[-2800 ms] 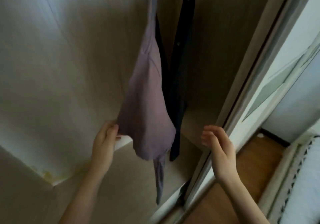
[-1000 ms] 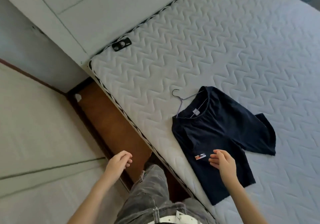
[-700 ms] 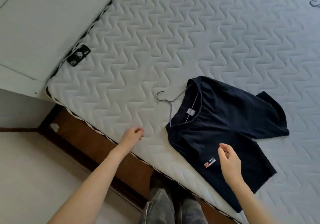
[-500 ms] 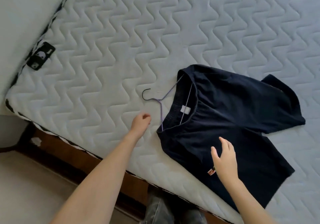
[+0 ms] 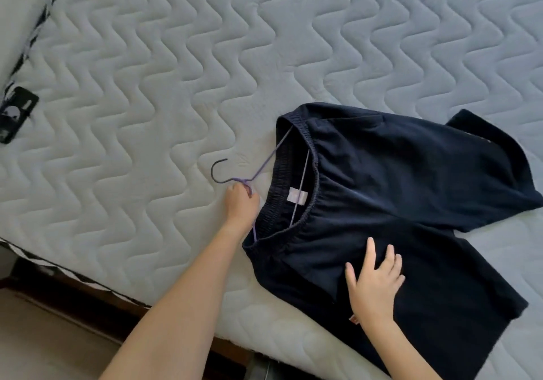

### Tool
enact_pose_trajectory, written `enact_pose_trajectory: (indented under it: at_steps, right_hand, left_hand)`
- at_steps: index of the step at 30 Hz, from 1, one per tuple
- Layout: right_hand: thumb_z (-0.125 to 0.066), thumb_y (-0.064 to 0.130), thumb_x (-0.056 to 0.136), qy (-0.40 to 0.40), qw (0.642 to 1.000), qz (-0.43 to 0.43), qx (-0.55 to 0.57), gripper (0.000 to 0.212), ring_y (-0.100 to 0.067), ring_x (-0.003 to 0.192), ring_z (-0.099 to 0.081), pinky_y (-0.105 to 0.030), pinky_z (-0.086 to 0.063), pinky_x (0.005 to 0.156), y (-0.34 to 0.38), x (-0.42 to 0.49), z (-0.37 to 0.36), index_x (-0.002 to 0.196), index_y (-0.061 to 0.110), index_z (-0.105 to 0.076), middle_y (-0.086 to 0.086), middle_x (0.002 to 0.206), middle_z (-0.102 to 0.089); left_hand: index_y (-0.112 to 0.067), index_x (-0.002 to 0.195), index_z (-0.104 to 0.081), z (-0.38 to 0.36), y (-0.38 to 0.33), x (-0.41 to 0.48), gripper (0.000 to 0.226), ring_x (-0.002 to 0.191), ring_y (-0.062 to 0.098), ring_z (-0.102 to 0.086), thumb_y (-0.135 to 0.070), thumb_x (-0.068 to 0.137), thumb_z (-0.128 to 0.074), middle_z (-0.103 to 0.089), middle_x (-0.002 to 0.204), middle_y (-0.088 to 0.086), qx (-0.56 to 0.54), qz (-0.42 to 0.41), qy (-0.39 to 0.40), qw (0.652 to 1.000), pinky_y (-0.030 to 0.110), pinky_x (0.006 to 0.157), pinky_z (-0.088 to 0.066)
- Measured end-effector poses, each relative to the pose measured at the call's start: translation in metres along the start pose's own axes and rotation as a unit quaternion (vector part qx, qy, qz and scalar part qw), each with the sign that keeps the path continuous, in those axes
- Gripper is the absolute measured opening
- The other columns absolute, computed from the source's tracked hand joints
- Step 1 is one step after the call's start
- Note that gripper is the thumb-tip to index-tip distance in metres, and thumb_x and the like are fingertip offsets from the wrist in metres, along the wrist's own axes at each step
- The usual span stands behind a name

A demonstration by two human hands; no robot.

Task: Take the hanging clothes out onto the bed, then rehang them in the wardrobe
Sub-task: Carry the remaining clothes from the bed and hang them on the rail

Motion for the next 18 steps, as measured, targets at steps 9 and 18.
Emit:
enact_pose_trajectory:
  at_steps: [9, 18]
  right_hand:
    - [-0.054, 0.026, 0.096, 0.110, 0.960, -0.006, 0.258, 0.058, -0.026, 0.142, -0.029, -0.038, -0.032, 0.113, -0.017, -0.011, 0.080, 0.149, 0.017, -0.033, -0.011, 0.154, -0.029]
    - [-0.053, 0.017, 0.098, -0.018, 0.875, -0.031, 0.483, 0.017, 0.001, 0.091, -0.064, -0.039, -0.054, 0.089, -0.058, -0.118, 0.265, 0.110, 0.025, -0.059, 0.008, 0.101, -0.067]
  left_hand:
    - [-0.008, 0.095, -0.049, 0.053, -0.066, -0.081, 0.015, 0.044, 0.008, -0.030, -0.005, 0.097, -0.034, -0.034, 0.059, 0.001, -0.340, 0.038, 0.150, 0.928, 0.021, 0.044, -0.026]
    - [-0.008, 0.079, -0.052, 0.182, -0.215, -0.251, 0.030, 0.039, 0.005, -0.020, -0.008, 0.103, -0.034, -0.025, 0.050, -0.006, -0.399, -0.162, 0.213, 0.877, 0.017, 0.039, -0.017]
Point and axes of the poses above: each hand's wrist, its own x-axis towards the middle knuckle, its own z-axis out of the back of the hand, y = z × x, the point moved 5 cm from there along x, towards the middle knuckle
